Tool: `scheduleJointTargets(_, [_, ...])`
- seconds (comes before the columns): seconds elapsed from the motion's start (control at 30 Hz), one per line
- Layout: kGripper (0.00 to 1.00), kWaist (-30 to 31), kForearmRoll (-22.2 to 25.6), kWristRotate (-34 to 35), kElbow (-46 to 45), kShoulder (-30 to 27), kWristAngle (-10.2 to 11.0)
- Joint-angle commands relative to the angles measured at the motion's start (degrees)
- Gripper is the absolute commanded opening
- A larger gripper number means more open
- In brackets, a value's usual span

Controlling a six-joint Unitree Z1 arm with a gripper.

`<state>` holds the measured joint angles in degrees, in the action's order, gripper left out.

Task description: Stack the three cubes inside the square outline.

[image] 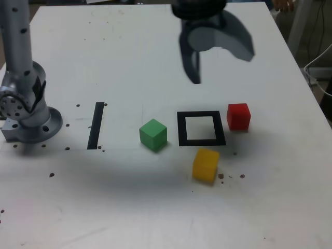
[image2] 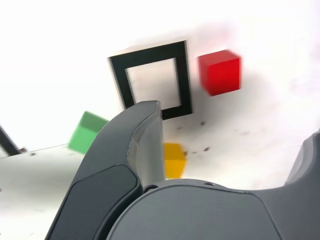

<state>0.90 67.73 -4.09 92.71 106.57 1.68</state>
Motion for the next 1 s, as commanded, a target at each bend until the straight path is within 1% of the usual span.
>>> scheduleJointTargets(0.0, [0.95,-0.1,0.2,0.1,2.2,2.7,-0.1])
scheduleJointTargets(0.27, [0.99,-0.9,0.0,0.1,4.6,10.1,-0.6])
scheduleJointTargets(0.43, [0.98,-1.2,-0.2,0.6,5.9,12.9,-0.7])
scheduleJointTargets(0.57, [0.93,-1.3,-0.1,2.5,6.6,14.6,0.0])
scheduleJointTargets(0.73, [0.82,-1.4,2.0,4.7,7.0,15.6,1.6])
scheduleJointTargets(0.83, [0.78,-1.4,2.3,5.0,7.2,16.4,1.5])
scheduleJointTargets(0.97, [0.76,-1.4,0.2,4.9,6.8,17.2,1.1])
